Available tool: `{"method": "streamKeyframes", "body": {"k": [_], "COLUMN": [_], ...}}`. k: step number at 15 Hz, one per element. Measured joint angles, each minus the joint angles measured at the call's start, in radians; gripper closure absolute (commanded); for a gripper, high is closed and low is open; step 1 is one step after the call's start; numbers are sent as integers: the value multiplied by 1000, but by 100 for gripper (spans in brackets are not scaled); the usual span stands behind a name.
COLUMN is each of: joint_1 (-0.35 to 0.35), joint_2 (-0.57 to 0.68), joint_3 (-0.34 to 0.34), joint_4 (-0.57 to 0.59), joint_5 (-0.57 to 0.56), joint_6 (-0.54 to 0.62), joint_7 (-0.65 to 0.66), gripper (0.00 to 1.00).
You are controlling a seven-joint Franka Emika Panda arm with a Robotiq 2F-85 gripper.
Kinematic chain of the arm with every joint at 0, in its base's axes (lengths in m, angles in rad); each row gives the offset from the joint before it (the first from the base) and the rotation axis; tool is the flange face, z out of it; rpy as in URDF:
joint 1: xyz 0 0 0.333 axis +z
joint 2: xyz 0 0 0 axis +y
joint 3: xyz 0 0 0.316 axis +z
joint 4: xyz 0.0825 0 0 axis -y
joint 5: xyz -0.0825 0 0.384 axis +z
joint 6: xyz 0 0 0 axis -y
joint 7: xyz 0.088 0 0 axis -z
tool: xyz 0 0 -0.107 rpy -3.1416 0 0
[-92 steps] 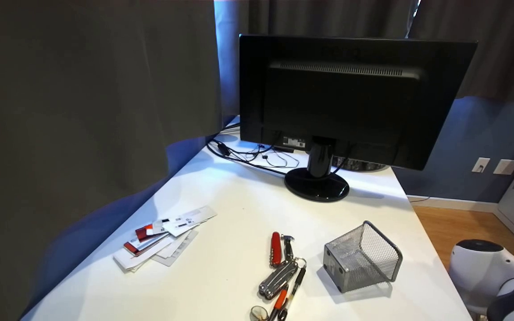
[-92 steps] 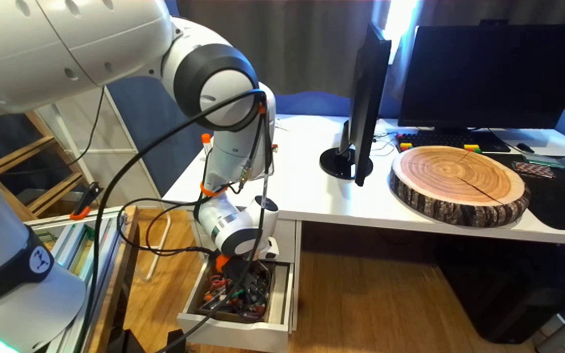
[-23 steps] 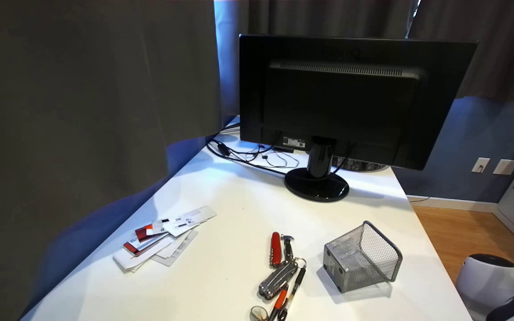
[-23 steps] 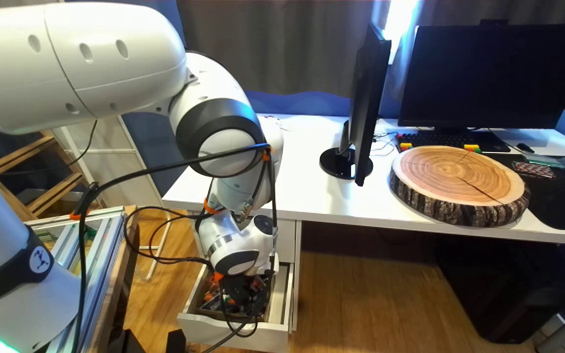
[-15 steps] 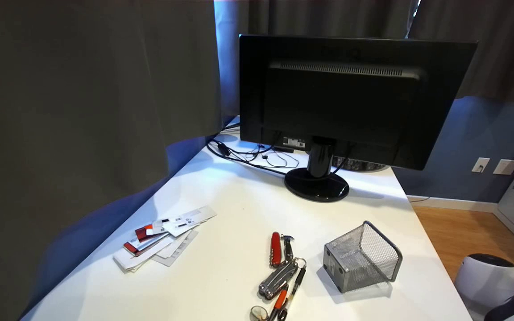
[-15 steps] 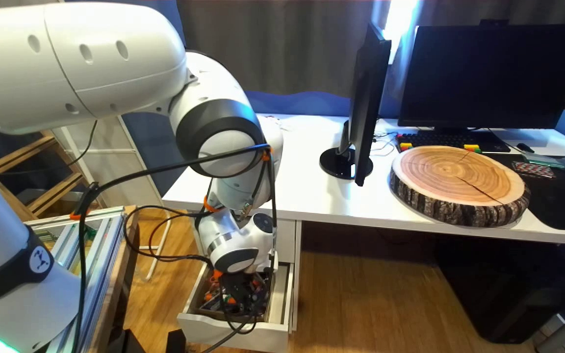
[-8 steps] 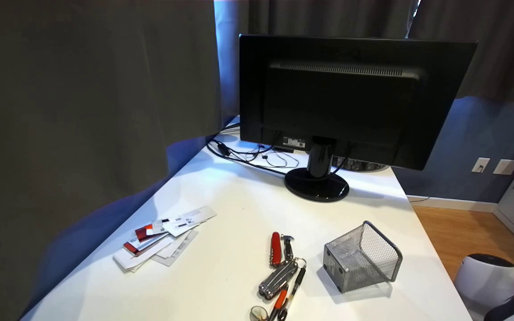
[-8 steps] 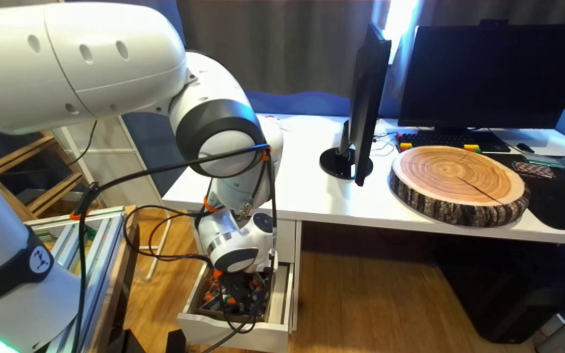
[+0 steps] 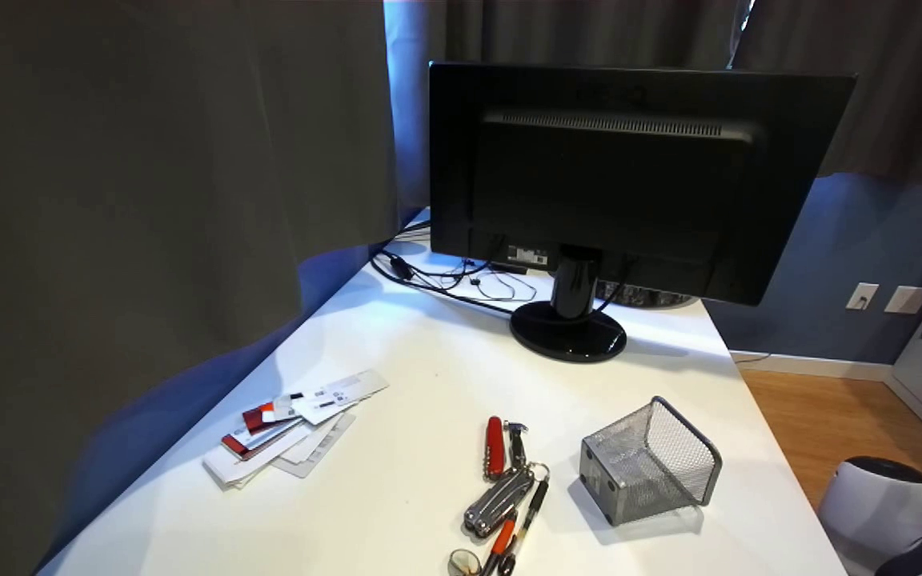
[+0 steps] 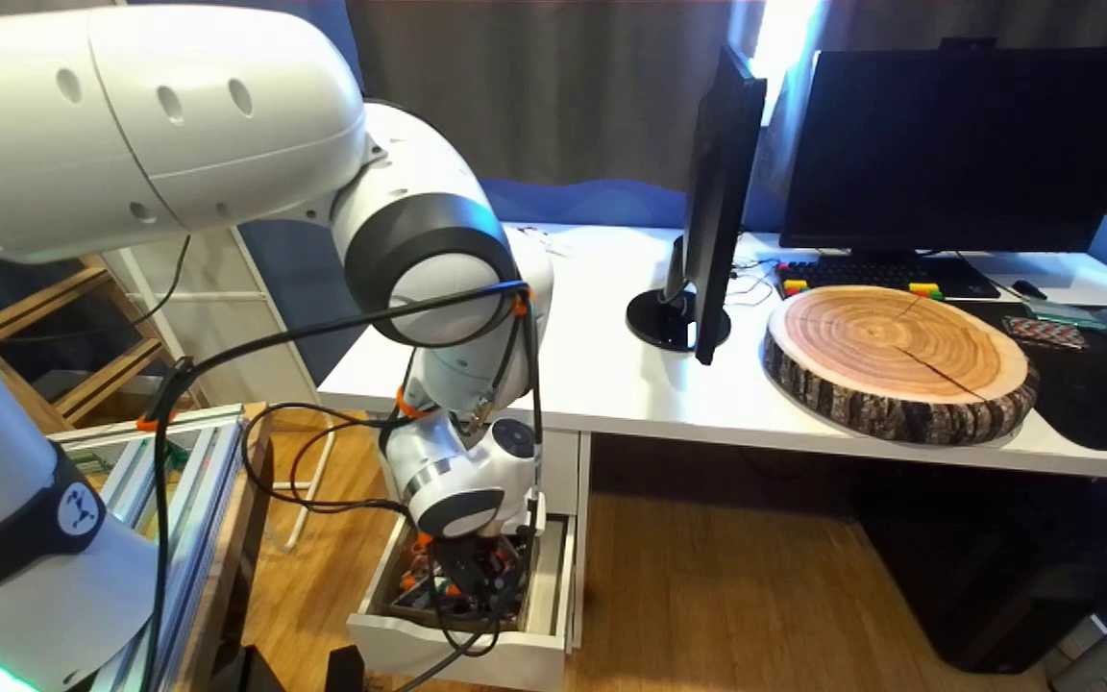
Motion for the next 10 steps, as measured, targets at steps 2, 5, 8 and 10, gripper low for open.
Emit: {"method": "streamKeyframes", "body": {"k": [2, 5, 8, 10], "joint_1": [17, 42, 81, 105], "joint_2": [0, 0, 0, 0], "joint_3": [-3, -6, -25, -36], "joint_4": [0, -6, -10, -13], "joint_5": [0, 0, 3, 5], "joint_6": [24, 57, 88, 108], "joint_7": [7, 23, 54, 77], "gripper": [39, 18, 1, 36]}}
